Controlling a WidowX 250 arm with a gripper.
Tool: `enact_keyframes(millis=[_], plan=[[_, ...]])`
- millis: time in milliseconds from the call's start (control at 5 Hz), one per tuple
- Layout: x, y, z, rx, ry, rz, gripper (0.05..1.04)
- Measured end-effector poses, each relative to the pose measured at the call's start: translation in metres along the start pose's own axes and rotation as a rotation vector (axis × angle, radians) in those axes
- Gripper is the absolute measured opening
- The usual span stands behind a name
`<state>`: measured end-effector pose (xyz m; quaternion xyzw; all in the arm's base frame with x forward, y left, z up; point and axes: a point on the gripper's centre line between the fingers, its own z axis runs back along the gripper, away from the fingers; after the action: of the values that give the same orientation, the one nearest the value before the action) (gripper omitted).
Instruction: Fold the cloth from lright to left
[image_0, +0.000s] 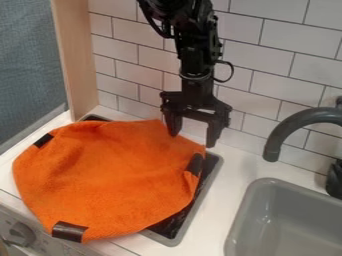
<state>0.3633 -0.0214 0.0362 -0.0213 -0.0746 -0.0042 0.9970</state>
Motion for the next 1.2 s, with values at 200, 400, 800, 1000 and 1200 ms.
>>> enact_keyframes(millis=[200, 400, 800, 1000, 1200], plan=[[-0.007, 0.0, -0.013, 0.001, 0.04, 0.005, 0.998], [-0.013, -0.002, -0.024, 0.004, 0.083, 0.038, 0.998], [-0.022, -0.001, -0.047, 0.03, 0.132, 0.097, 0.998], [-0.023, -0.004, -0.055, 0.041, 0.148, 0.093, 0.933], [-0.021, -0.019, -0.055, 0.043, 0.133, 0.061, 0.631]])
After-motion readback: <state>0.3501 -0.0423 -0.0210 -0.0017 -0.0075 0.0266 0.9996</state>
